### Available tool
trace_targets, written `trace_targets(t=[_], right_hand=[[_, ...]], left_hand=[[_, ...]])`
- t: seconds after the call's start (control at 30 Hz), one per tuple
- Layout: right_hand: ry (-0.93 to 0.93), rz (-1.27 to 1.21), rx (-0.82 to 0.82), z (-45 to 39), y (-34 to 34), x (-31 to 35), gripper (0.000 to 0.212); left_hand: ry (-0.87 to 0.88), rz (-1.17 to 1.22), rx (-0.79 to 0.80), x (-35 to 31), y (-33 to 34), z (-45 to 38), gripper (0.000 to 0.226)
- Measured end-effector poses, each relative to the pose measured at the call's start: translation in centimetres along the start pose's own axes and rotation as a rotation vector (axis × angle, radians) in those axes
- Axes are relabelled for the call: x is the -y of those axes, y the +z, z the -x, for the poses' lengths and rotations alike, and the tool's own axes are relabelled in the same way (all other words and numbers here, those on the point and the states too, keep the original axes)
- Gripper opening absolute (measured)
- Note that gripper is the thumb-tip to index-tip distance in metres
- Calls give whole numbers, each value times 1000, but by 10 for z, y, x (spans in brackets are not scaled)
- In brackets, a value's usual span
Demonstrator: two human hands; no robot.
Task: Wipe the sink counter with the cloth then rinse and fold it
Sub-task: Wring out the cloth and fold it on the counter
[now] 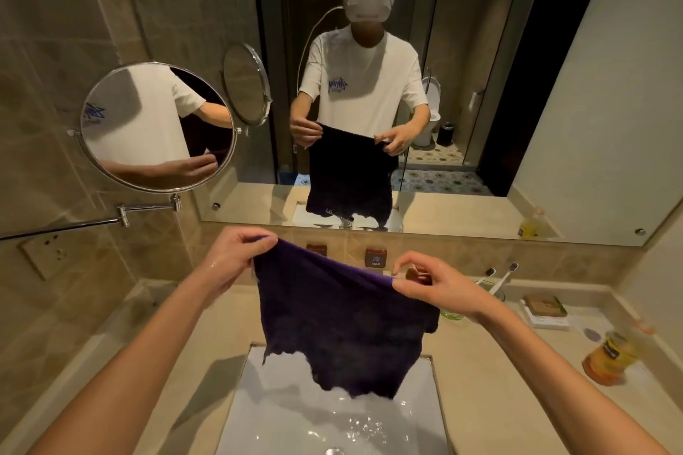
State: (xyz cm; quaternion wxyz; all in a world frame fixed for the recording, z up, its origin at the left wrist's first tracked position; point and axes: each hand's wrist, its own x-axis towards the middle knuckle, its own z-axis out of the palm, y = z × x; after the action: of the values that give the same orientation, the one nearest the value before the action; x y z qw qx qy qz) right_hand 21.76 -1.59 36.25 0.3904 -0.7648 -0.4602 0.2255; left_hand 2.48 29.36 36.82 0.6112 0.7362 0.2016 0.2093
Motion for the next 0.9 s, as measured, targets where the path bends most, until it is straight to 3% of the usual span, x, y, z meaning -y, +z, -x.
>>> trace_targets(t=[0.07, 0.13, 0.23, 0.47, 0.73, 0.9], right_hand=[[35, -37, 93, 5, 0, -10, 21], [78, 87, 159, 5, 4, -24, 25], [152, 232, 153, 6, 12, -57, 10], [229, -105, 38, 26, 39, -76, 20], [172, -551, -280, 30, 30, -51, 7], [82, -424, -468, 29, 1, -2, 45]], left_hand=[[34, -7, -1, -17, 6, -2, 15], [75, -26, 26, -29, 12, -5, 21], [115, -53, 54, -40, 19, -8, 26], [95, 21, 55, -53, 20, -6, 23], [54, 10, 20, -47, -3, 0, 29], [55, 24, 5, -45, -9, 4, 28]])
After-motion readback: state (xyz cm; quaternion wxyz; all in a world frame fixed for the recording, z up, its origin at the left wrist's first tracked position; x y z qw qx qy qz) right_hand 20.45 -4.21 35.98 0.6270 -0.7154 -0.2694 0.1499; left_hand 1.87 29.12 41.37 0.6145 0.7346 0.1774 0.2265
